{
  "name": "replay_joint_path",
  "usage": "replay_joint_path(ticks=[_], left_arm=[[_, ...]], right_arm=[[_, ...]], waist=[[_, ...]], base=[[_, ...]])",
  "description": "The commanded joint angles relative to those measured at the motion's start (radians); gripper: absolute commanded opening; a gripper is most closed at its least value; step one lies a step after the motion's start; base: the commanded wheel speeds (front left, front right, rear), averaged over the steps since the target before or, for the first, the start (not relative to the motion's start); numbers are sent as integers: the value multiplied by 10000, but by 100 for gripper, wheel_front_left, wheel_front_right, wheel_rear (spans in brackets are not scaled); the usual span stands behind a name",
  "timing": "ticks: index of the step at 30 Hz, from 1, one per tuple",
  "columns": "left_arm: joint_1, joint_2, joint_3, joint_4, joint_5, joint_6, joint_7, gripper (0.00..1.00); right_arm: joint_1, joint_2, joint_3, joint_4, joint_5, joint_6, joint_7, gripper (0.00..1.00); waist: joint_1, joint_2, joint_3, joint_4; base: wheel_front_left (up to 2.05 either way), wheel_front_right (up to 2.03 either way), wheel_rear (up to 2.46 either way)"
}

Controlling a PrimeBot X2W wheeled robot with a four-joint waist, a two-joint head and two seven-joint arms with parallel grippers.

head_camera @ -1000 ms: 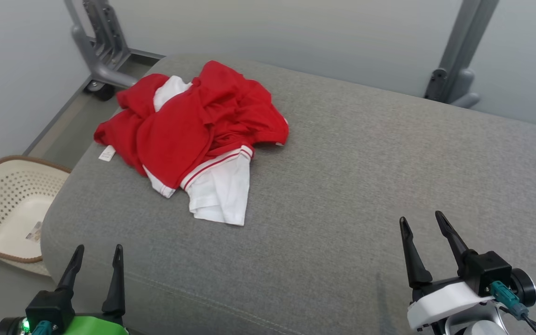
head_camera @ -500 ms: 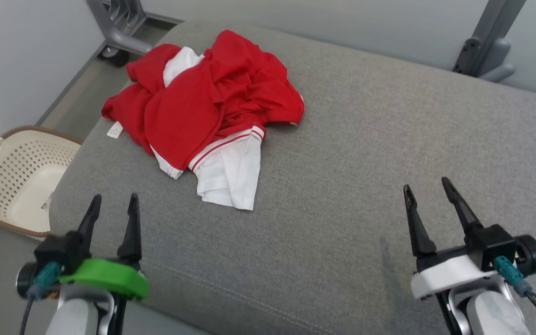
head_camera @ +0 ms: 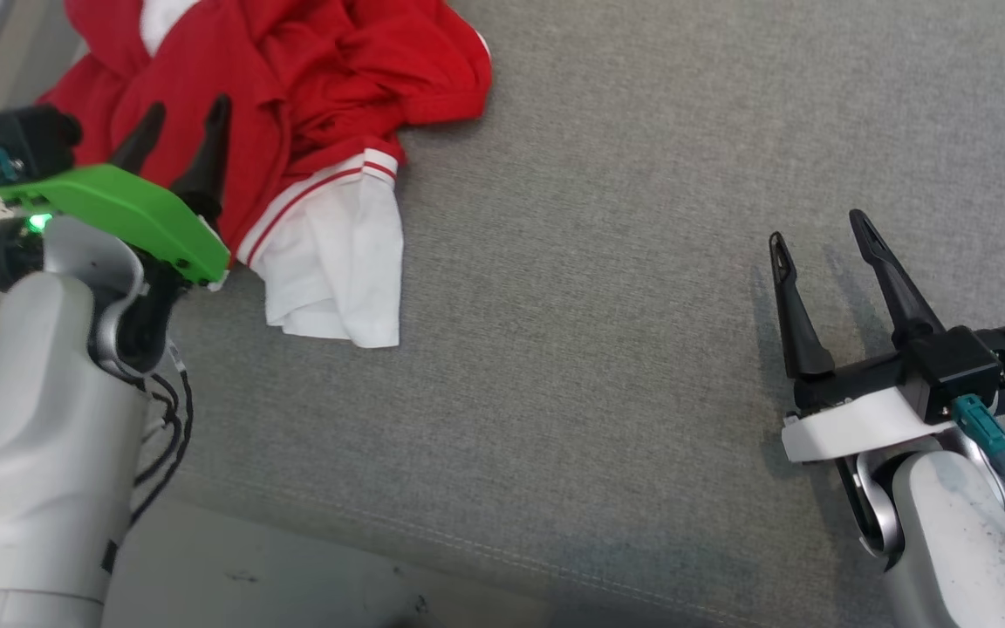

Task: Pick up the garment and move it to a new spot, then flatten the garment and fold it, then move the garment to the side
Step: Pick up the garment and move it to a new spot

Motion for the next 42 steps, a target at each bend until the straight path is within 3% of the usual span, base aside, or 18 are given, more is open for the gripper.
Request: replay_joint_path(ticks=[1,10,14,15,17,25,32,35,42], left_arm=[[-462,237,-11,146,-222,14,240,100],[-1664,826,-47,1634,-1222,14,769,100],[-1895,1132,-226,2773,-1020,65,693,100],[-1935,1132,-255,2997,-1003,63,677,83],[-2007,1192,-336,3327,-908,52,643,0],[-2376,1532,-496,3554,-441,195,-510,0],[-2056,1821,-420,2603,-40,491,-2018,0],[-1791,1935,-530,1911,57,653,-2109,0],[-840,1477,-1117,-785,132,929,-1465,0]], right_arm=[[-259,2,-27,-95,-66,-3,-30,100],[-744,348,-34,-233,90,-3,-30,100],[-740,488,-27,-220,126,-5,-30,100],[-707,511,-29,-204,137,-3,-30,100],[-645,545,-38,-158,162,-5,-28,100],[-251,649,-80,85,329,-3,-17,100],[342,684,-105,279,877,-3,-19,100],[606,685,45,364,1152,-3,-19,100],[1171,679,6,420,1604,-6,-19,100]], waist=[[-2,0,1478,-1189],[-2,0,1975,-2114],[-2,0,2037,-2422],[-2,0,2024,-2460],[-2,0,1961,-2522],[-2,0,1155,-2479],[-2,0,-284,-2408],[-2,0,-908,-2480],[-2,0,-1946,-2873]], base=[[0,0,0],[0,0,0],[0,0,0],[0,0,0],[0,0,0],[0,0,0],[0,0,0],[0,0,0],[0,0,0]])
